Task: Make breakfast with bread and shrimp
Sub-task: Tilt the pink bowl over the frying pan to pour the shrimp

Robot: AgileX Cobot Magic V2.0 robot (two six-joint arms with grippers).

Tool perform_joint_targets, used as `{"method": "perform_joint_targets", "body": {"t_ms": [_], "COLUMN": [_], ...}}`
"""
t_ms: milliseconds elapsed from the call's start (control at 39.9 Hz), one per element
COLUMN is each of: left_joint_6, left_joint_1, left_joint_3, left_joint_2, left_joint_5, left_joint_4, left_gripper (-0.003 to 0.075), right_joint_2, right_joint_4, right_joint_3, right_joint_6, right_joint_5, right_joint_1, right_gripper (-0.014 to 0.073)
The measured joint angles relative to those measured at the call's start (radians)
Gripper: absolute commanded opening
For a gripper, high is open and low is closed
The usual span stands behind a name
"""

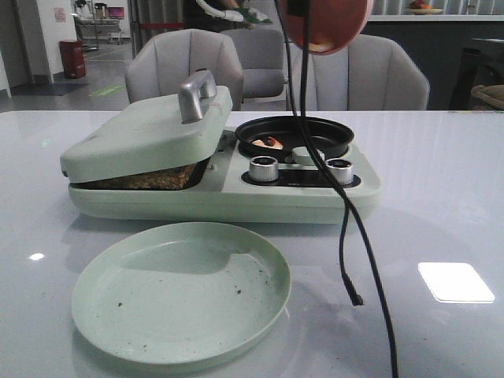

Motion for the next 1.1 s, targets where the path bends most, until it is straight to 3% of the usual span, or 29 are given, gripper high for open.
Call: {"method": "perform_joint_targets", "body": {"t_ms": [551,926,1102], "left_joint_6": [0.0,0.0,0.0], "left_joint_1": [0.0,0.0,0.0], "left_joint_3": [0.0,0.0,0.0], "left_joint_2": [-0.002,-0.002,-0.002], "left_joint_5": [0.014,0.012,0.012], "left_joint_4": [0.005,0.007,0.007], "left_gripper": [0.0101,0.0101,0.0101], "right_joint_2": [0.0,0.0,-0.01], "right_joint_4": [-0.002,0.005,-0.006], "right_joint_3": [-0.029,-0.048,-0.087], "right_joint_6": [0.035,-0.018,-0.004], "right_joint_5": [-0.048,0.018,-0.037], "right_joint_1": [0.017,0.038,0.044], "right_gripper": [0.0041,0.0041,0.0041]}}
